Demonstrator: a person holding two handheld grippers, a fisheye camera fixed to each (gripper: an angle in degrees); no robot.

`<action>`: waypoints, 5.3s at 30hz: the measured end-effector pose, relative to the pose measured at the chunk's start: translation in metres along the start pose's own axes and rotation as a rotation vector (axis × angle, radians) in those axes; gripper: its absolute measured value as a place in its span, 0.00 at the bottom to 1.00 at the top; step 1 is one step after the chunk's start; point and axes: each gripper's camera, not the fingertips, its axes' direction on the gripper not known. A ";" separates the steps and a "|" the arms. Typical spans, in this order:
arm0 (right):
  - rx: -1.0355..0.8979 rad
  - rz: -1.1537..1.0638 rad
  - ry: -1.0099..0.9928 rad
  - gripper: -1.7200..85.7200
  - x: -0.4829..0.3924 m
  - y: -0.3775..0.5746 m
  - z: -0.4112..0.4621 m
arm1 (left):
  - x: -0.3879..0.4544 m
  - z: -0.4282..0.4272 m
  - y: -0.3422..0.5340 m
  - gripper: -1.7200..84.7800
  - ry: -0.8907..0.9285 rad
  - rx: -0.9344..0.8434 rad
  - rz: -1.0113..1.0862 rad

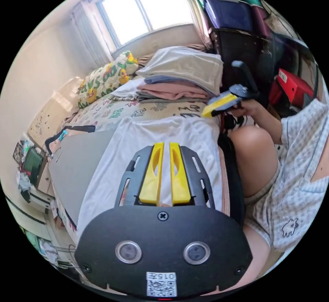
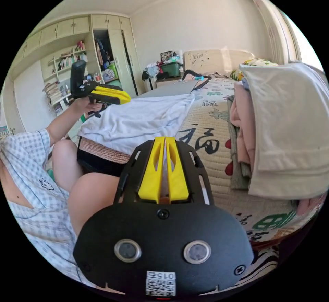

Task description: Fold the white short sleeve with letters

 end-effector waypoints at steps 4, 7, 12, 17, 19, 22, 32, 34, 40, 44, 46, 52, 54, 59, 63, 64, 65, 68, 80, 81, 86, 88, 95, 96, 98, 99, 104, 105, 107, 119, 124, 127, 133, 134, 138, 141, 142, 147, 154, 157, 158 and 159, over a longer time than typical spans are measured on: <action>-0.017 0.115 0.005 0.15 0.025 0.017 0.002 | -0.061 0.069 -0.062 0.05 0.012 -0.063 -0.219; 0.023 0.131 -0.009 0.17 0.034 0.021 0.001 | -0.097 0.139 -0.103 0.07 0.027 -0.157 -0.318; 0.019 0.166 -0.147 0.17 0.056 0.024 -0.011 | -0.129 0.252 -0.131 0.14 0.125 -0.371 -0.445; 0.018 0.158 -0.242 0.14 0.065 0.029 -0.008 | -0.130 0.293 -0.126 0.13 0.040 -0.406 -0.471; 0.028 0.159 -0.242 0.12 0.070 0.026 -0.007 | -0.129 0.297 -0.126 0.12 0.044 -0.403 -0.477; 0.028 0.149 -0.310 0.11 0.073 0.022 -0.005 | -0.126 0.298 -0.127 0.12 -0.009 -0.415 -0.475; 0.008 0.063 -0.301 0.03 0.055 0.016 -0.006 | -0.076 0.329 -0.113 0.04 -0.103 -0.505 -0.327; 0.035 0.076 -0.307 0.02 0.055 0.020 -0.012 | -0.068 0.326 -0.110 0.03 -0.136 -0.491 -0.307; 0.161 0.155 -0.273 0.01 0.068 0.031 -0.061 | -0.060 0.290 -0.101 0.02 -0.069 -0.303 -0.380; 0.273 0.124 -0.101 0.01 0.055 0.021 -0.119 | -0.051 0.251 -0.099 0.02 0.065 -0.124 -0.404; 0.338 0.100 -0.085 0.01 0.045 0.014 -0.146 | -0.049 0.226 -0.093 0.02 0.116 -0.033 -0.410; 0.361 -0.223 -0.251 0.01 -0.057 -0.048 -0.166 | -0.065 0.134 -0.015 0.02 0.231 0.174 -0.459; 0.301 -0.322 -0.386 0.02 -0.094 -0.075 -0.142 | -0.080 0.095 0.040 0.02 0.207 0.220 -0.493; -0.130 -0.538 -0.732 0.01 -0.218 -0.141 -0.004 | -0.124 0.046 0.189 0.02 0.169 0.228 -0.655; -0.400 -0.543 -0.846 0.01 -0.281 -0.157 0.089 | -0.143 0.058 0.302 0.02 0.075 0.016 -0.751; -0.463 -0.527 -0.867 0.01 -0.295 -0.158 0.111 | -0.143 0.061 0.314 0.02 0.071 -0.001 -0.763; -0.492 -0.512 -0.895 0.01 -0.305 -0.160 0.126 | -0.142 0.063 0.333 0.02 0.077 0.003 -0.776; -0.483 -0.518 -0.913 0.01 -0.324 -0.166 0.138 | -0.138 0.061 0.352 0.02 0.096 0.001 -0.763; -0.676 -0.420 -0.804 0.02 -0.403 -0.186 0.226 | -0.105 0.063 0.366 0.02 -0.210 -0.129 -0.750; -0.687 -0.409 -0.809 0.02 -0.405 -0.189 0.229 | -0.101 0.063 0.364 0.02 -0.183 -0.152 -0.743; -0.710 -0.463 -0.826 0.07 -0.428 -0.200 0.228 | -0.075 0.050 0.350 0.06 -0.196 -0.195 -0.658; -0.727 -0.553 -0.870 0.12 -0.436 -0.207 0.212 | -0.064 0.044 0.346 0.07 -0.167 -0.186 -0.625; -0.373 -0.761 -0.862 0.14 -0.352 -0.307 0.117 | -0.033 0.040 0.340 0.09 -0.066 -0.189 -0.552; -0.349 -0.750 -0.835 0.13 -0.340 -0.317 0.116 | -0.032 0.041 0.337 0.09 -0.066 -0.197 -0.550; -0.324 -0.744 -0.746 0.11 -0.301 -0.350 0.130 | -0.029 0.042 0.333 0.09 -0.047 -0.197 -0.538; -0.339 -0.743 -0.714 0.11 -0.293 -0.356 0.138 | -0.028 0.043 0.329 0.09 -0.036 -0.195 -0.533; -0.556 -0.791 -0.650 0.17 -0.270 -0.391 0.229 | -0.025 0.052 0.312 0.09 0.003 -0.186 -0.505; -0.577 -0.802 -0.656 0.18 -0.271 -0.394 0.239 | -0.024 0.056 0.308 0.09 0.002 -0.200 -0.493; -0.625 -0.802 -0.690 0.20 -0.273 -0.405 0.273 | -0.025 0.064 0.303 0.09 -0.002 -0.237 -0.478; -0.867 -0.584 -0.777 0.01 -0.204 -0.458 0.303 | -0.048 0.079 0.317 0.09 0.050 -0.254 -0.500; -0.904 -0.466 -0.620 0.02 -0.177 -0.444 0.302 | -0.057 0.081 0.318 0.08 0.050 -0.265 -0.499; -0.818 -0.397 -0.587 0.04 -0.176 -0.443 0.285 | -0.071 0.073 0.321 0.09 0.094 -0.244 -0.535; -0.629 -0.165 -0.607 0.14 -0.164 -0.427 0.242 | -0.115 0.043 0.350 0.12 -0.055 -0.098 -0.718; -0.664 -0.139 -0.639 0.16 -0.169 -0.417 0.244 | -0.121 0.048 0.354 0.13 -0.030 -0.095 -0.731; -0.691 -0.123 -0.589 0.17 -0.194 -0.389 0.247 | -0.138 0.077 0.357 0.18 0.042 -0.202 -0.736; -0.649 -0.081 -0.574 0.18 -0.210 -0.378 0.243 | -0.143 0.084 0.356 0.16 0.089 -0.229 -0.689; -0.644 -0.081 -0.565 0.17 -0.215 -0.375 0.241 | -0.144 0.084 0.356 0.16 0.102 -0.226 -0.681; -0.605 -0.024 -0.567 0.13 -0.221 -0.359 0.224 | -0.153 0.087 0.368 0.09 0.177 -0.212 -0.645; -0.359 -0.113 -0.470 0.08 -0.273 -0.340 0.119 | -0.139 0.010 0.362 0.05 0.106 0.017 -0.613; -0.246 -0.174 -0.428 0.08 -0.302 -0.339 0.050 | -0.111 -0.044 0.340 0.04 0.028 0.125 -0.520; -0.198 -0.196 -0.405 0.08 -0.314 -0.338 0.021 | -0.100 -0.066 0.332 0.04 0.006 0.174 -0.495; -0.170 -0.208 -0.396 0.08 -0.320 -0.338 0.005 | -0.090 -0.090 0.323 0.04 -0.009 0.224 -0.481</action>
